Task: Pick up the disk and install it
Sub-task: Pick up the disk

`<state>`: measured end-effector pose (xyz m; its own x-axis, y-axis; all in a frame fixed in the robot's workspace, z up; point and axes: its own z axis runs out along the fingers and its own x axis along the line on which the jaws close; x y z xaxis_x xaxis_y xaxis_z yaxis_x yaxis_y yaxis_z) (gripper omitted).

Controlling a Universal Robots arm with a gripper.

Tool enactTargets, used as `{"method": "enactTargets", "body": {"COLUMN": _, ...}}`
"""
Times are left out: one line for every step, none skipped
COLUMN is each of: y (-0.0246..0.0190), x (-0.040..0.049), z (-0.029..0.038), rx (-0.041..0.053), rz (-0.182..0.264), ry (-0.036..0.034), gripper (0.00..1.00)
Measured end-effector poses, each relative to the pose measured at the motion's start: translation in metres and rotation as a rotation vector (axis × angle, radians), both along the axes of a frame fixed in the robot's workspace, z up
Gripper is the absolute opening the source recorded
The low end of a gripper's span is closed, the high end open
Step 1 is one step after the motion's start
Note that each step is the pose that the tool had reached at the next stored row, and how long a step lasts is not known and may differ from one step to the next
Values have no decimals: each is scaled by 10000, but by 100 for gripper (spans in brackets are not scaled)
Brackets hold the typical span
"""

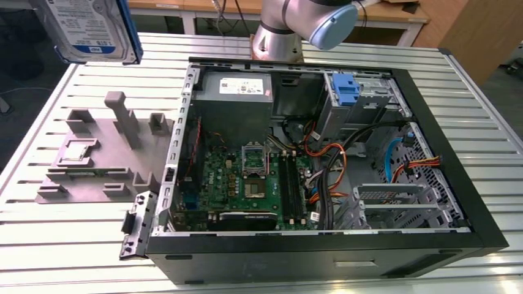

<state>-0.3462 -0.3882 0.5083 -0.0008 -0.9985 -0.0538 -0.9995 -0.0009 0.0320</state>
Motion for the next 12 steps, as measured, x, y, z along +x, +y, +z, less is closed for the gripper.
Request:
{"method": "enactTargets", "body": {"y": -1, "x": 33, "z": 0, "rx": 0, "rz": 0, "ry": 0, "gripper": 36}}
{"method": "enactTargets", "body": {"y": -3, "x": 65, "z": -1, "rx": 1, "rz": 0, "ry": -2, "gripper": 36}}
{"method": "enactTargets", "body": {"y": -4, "x": 95, "z": -1, "rx": 1, "rz": 0, "ry": -1, "gripper": 36}}
{"method": "enactTargets", "body": {"y": -6, "x": 119, "z": 0, "rx": 0, "rz": 0, "ry": -1, "gripper": 36}}
{"method": "enactTargets", "body": {"y": -10, "x": 139, "z": -1, "rx": 1, "rz": 0, "ry": -1, "gripper": 36}}
{"method": "enactTargets", "body": {"y": -16, "x": 157, "z": -1, "rx": 0, "rz": 1, "ry": -1, "gripper": 36}}
{"method": "enactTargets", "body": {"y": -24, "x": 167, "z": -1, "rx": 0, "rz": 0, "ry": 0, "gripper": 36}}
{"method": "enactTargets", "body": {"y": -36, "x": 176, "z": -1, "rx": 0, "rz": 0, "ry": -1, "gripper": 36}}
{"method": "enactTargets", "body": {"y": -46, "x": 186, "z": -2, "rx": 1, "rz": 0, "ry": -2, "gripper": 36}}
{"method": "enactTargets", "body": {"y": -54, "x": 197, "z": -2, "rx": 0, "rz": 0, "ry": -1, "gripper": 36}}
{"method": "enactTargets", "body": {"y": -60, "x": 209, "z": -3, "rx": 1, "rz": 0, "ry": -1, "gripper": 36}}
{"method": "enactTargets", "body": {"y": -65, "x": 229, "z": -2, "rx": 0, "rz": 0, "ry": 0, "gripper": 36}}
